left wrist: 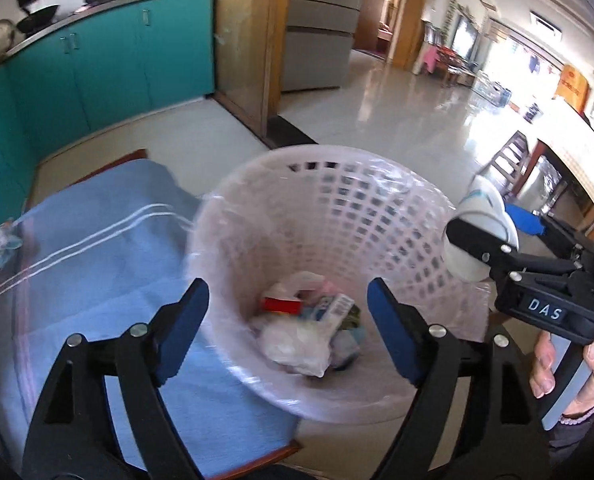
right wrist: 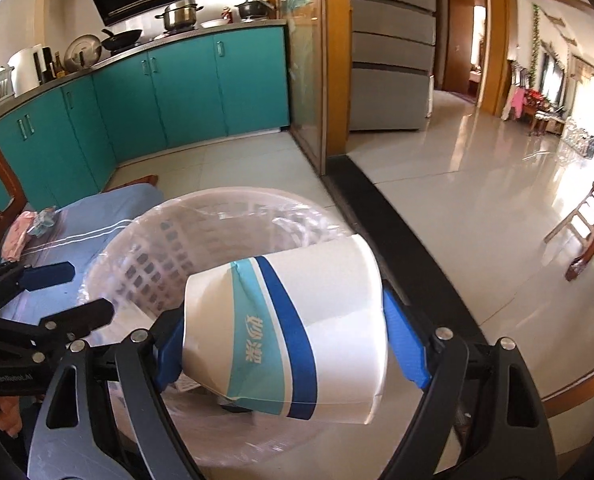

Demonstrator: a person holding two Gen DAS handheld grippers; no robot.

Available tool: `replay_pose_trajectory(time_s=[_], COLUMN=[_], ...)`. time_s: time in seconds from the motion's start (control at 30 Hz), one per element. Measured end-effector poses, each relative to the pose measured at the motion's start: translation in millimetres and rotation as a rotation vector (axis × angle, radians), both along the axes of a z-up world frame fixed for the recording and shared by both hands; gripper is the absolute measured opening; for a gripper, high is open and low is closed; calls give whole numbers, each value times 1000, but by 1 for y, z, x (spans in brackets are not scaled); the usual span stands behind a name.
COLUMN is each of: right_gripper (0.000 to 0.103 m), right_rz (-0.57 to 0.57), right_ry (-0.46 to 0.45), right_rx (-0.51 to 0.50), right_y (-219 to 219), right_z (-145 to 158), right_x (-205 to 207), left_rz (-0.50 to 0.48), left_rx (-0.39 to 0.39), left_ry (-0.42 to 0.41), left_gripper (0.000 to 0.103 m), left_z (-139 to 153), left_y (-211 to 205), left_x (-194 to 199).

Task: Collect trash
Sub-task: 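Carry the tissue and paper cup over the basket and open both tools, then grasp the pink wrapper with the left tool while the right tool grasps the snack packet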

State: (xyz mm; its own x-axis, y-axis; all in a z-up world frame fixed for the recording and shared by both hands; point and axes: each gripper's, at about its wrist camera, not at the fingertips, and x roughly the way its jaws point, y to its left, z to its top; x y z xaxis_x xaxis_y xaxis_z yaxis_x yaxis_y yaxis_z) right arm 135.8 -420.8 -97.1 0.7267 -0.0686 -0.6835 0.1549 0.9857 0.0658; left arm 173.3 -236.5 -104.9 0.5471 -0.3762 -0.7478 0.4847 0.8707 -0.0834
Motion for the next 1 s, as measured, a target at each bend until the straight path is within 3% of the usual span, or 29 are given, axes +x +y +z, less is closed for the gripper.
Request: replay_pose_trajectory(time_s=[0.13, 0.2, 0.33, 0.47, 0.53, 0.6, 0.67, 0.8, 0.83, 1.0], right_gripper=[90, 90, 92, 92, 92, 92, 92, 92, 92, 92], right_rz=[32, 52, 70, 103, 123, 147, 187, 280, 307, 404], right_ry=[32, 34, 24, 28, 30, 34, 30, 11, 6, 6], right_rx=[32, 47, 23, 41, 41, 33, 18, 11, 17, 77], right_y=[12, 17, 29, 45, 58, 74, 97, 141, 153, 209], right_z=[-9, -9, -1, 4, 6, 9, 13, 23, 26, 33], right_x=[14, 16, 20, 29, 35, 43, 52, 70, 76, 116], left_rz=[139, 253, 541, 694, 708, 694, 671, 634, 635, 605], left_rx=[2, 43, 222, 370, 405, 434, 434, 391, 379, 295], left_ry=[-52, -96, -136, -80, -55, -21, 16, 74, 81, 79], left_gripper=[84, 85, 85, 85, 85, 78, 59, 35, 22, 11], left_z=[10, 11, 3, -17, -25, -36, -44, -56, -57, -59], left_y=[50, 89, 176, 246, 263, 277, 283, 293, 295, 303], left_x=[9, 21, 60, 106, 120, 133, 140, 146, 146, 131])
